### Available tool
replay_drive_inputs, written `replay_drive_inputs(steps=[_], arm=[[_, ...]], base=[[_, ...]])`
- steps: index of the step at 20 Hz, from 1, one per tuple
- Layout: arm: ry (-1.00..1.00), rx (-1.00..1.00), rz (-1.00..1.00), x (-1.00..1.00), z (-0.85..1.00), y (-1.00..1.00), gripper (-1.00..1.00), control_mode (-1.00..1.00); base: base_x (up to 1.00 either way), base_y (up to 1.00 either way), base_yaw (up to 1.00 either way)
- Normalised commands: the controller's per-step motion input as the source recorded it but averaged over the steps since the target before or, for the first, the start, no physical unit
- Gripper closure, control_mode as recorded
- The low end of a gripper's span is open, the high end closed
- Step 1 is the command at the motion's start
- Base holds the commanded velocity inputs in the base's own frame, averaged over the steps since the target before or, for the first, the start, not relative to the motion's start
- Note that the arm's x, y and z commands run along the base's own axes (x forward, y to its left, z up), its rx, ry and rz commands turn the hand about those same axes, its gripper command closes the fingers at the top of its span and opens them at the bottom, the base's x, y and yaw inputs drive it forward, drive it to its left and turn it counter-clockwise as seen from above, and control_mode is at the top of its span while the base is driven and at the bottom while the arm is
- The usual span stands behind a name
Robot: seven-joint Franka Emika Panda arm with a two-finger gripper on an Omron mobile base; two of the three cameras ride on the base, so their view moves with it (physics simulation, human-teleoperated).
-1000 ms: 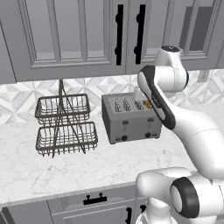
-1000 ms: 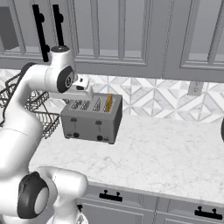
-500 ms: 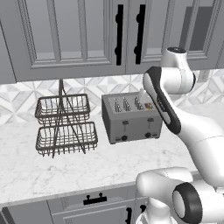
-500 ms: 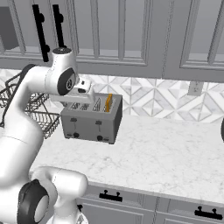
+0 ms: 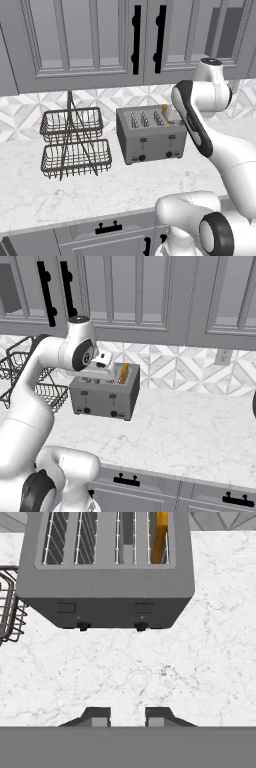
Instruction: Start the toaster. Once the lever pops up, take the bread to the plate on the dining counter.
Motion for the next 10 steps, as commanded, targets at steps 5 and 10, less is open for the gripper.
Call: replay_drive_inputs(steps=[5,10], arm=[[0.0,0.0,0.0,0.46,-0.39,-0.11,1.0,-1.0],[0.0,0.0,0.0,0.57,-0.46,-0.03,1.0,-1.0]], base=[[0.0,0.0,0.0],[0.0,0.0,0.0]])
